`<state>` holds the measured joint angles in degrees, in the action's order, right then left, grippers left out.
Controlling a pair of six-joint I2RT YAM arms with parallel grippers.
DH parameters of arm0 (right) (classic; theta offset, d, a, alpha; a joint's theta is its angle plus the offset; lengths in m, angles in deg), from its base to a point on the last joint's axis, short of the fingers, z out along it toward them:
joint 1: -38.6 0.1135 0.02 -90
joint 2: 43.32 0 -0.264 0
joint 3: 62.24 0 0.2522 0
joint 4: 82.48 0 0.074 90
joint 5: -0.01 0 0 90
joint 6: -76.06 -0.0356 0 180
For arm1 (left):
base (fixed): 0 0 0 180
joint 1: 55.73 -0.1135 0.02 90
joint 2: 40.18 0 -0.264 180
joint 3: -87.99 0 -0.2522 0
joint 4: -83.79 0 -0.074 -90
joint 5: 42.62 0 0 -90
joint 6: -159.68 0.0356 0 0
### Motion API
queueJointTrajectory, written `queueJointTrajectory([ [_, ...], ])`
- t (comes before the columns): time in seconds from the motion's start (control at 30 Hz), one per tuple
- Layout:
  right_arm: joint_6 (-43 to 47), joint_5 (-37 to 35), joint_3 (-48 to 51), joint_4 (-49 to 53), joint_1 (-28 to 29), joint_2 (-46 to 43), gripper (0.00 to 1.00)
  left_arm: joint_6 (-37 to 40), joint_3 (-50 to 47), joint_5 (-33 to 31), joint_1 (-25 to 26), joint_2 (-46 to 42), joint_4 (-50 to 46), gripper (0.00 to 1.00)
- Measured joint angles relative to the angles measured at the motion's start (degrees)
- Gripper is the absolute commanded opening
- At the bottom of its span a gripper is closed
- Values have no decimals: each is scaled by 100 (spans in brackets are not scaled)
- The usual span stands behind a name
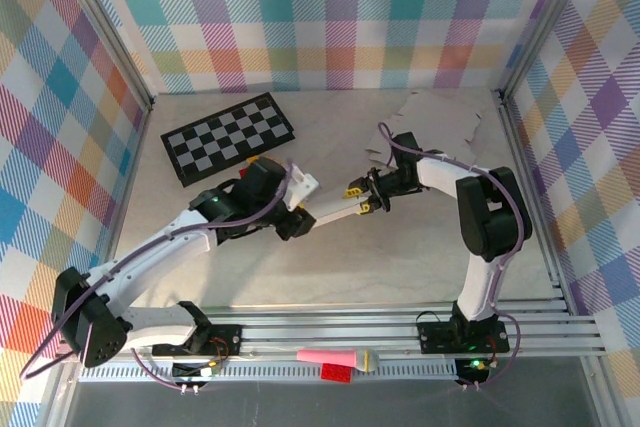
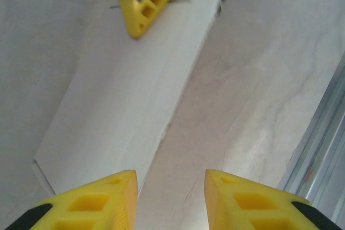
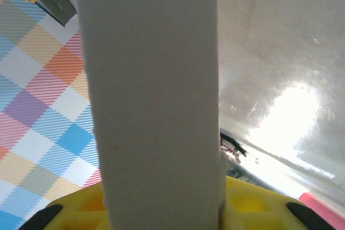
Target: Fold the paper box
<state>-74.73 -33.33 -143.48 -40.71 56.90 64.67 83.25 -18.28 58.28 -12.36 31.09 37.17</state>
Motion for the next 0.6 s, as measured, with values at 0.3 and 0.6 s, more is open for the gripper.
queueJointTrajectory([
  [0.3, -817, 26, 251, 332, -76, -201, 28, 1152, 365, -614, 363, 737, -372, 43],
  [0.6, -1506, 72, 745, 28, -184, -452, 27, 1683, 570, -638, 411, 942, -470, 45],
])
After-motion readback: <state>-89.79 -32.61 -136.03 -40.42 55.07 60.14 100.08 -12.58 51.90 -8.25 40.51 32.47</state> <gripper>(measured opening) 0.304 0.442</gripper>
